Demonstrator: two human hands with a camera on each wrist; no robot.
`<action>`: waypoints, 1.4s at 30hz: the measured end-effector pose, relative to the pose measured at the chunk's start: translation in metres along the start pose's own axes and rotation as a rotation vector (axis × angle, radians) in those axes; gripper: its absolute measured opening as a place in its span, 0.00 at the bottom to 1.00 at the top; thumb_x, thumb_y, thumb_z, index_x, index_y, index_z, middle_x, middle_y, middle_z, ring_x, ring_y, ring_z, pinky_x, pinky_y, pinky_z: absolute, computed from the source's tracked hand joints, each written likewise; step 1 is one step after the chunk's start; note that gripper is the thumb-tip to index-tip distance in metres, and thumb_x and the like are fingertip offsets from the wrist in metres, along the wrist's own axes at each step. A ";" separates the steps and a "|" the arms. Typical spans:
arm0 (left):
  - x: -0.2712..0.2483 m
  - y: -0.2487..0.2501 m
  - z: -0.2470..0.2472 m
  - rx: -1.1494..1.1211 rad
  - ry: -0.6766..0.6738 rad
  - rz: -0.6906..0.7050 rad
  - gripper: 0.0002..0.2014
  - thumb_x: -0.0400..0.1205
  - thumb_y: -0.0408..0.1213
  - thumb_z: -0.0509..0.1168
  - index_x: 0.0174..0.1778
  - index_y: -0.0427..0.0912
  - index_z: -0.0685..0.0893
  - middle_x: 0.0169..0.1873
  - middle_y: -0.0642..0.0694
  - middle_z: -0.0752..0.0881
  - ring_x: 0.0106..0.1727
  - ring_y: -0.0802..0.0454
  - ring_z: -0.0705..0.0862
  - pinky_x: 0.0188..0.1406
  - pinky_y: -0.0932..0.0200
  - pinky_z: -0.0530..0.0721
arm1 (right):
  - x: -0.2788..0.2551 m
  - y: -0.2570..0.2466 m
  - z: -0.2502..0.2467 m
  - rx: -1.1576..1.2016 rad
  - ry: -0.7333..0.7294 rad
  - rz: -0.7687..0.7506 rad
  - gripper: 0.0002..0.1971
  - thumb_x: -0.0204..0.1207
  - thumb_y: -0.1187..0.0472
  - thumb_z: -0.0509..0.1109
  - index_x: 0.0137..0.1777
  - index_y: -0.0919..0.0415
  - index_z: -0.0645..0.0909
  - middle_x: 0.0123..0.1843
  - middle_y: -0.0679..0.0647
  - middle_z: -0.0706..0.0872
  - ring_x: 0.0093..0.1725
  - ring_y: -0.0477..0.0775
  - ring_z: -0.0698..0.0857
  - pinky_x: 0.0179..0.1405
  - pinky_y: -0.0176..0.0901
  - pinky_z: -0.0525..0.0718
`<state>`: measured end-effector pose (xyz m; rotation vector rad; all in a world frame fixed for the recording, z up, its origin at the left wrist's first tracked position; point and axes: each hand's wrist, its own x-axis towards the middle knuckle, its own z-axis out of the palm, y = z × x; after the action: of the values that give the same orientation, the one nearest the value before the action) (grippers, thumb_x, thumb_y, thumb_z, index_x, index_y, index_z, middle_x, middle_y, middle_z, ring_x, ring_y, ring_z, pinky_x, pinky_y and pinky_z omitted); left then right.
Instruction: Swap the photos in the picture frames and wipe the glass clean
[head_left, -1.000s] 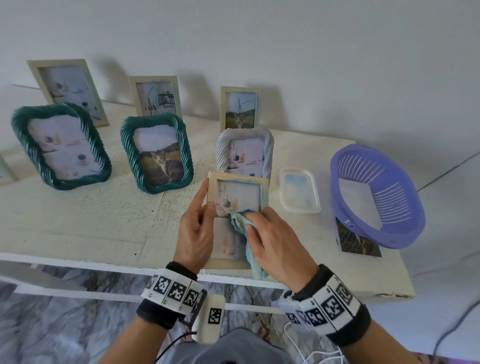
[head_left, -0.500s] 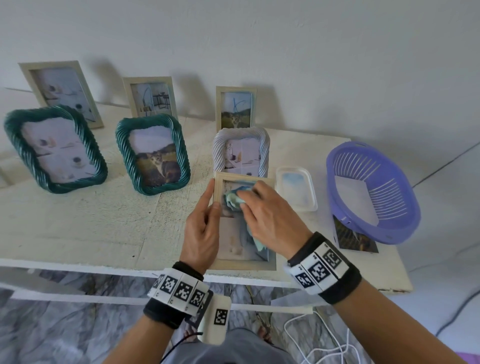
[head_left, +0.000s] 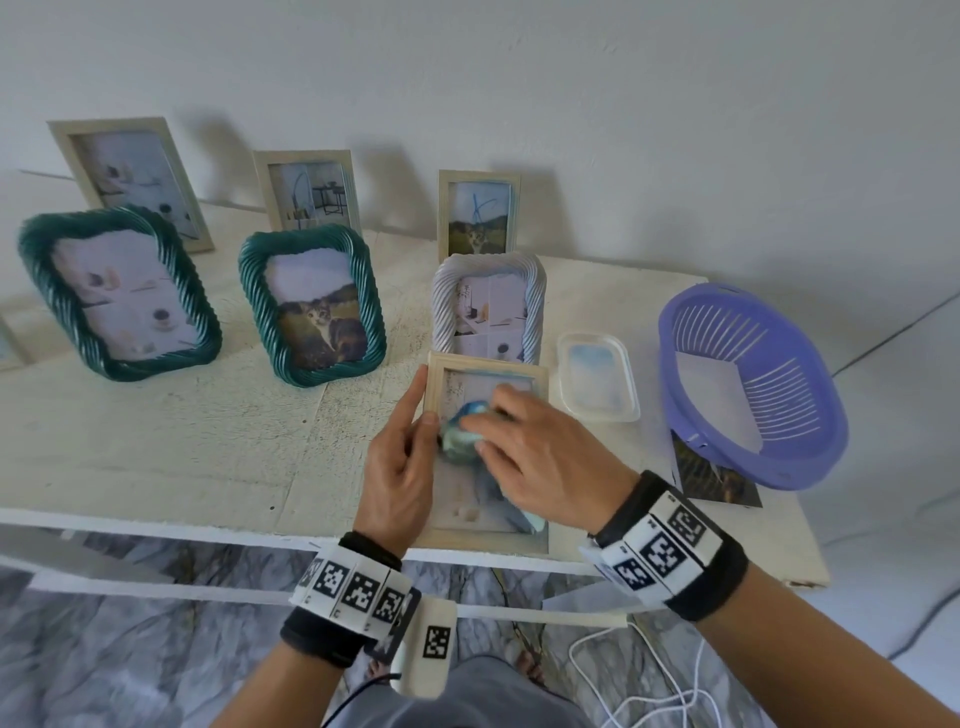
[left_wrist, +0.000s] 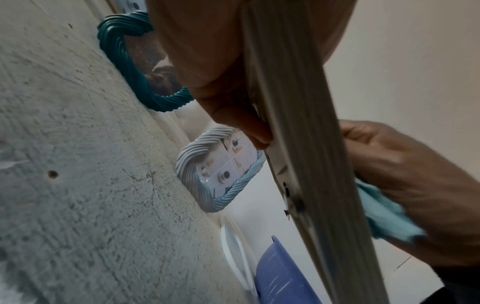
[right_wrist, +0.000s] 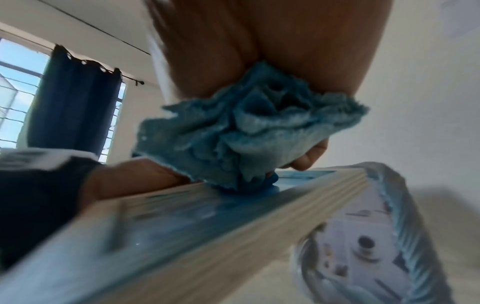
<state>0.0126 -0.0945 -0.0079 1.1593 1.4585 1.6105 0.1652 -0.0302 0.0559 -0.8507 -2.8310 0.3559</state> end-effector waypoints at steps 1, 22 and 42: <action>0.001 0.001 -0.002 -0.007 0.000 0.004 0.22 0.91 0.34 0.53 0.83 0.45 0.64 0.21 0.50 0.73 0.24 0.58 0.70 0.20 0.57 0.74 | -0.006 -0.004 0.002 0.017 -0.044 -0.033 0.16 0.84 0.55 0.55 0.63 0.59 0.81 0.49 0.48 0.70 0.41 0.45 0.72 0.38 0.35 0.75; 0.004 -0.004 0.005 -0.068 -0.016 -0.126 0.23 0.87 0.48 0.57 0.80 0.55 0.70 0.43 0.41 0.77 0.42 0.45 0.73 0.43 0.45 0.74 | -0.022 0.017 -0.019 -0.170 0.031 0.164 0.13 0.82 0.55 0.61 0.62 0.53 0.83 0.47 0.49 0.75 0.42 0.50 0.76 0.32 0.37 0.73; 0.012 -0.005 -0.002 -0.111 -0.039 -0.130 0.19 0.90 0.44 0.57 0.78 0.60 0.72 0.42 0.42 0.81 0.44 0.44 0.78 0.46 0.43 0.80 | -0.022 0.004 -0.020 -0.154 0.001 0.168 0.11 0.83 0.58 0.62 0.61 0.55 0.82 0.49 0.49 0.73 0.42 0.50 0.75 0.31 0.36 0.75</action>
<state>0.0054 -0.0836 -0.0105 1.0072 1.3729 1.5507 0.1904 -0.0356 0.0720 -1.1226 -2.8220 0.1586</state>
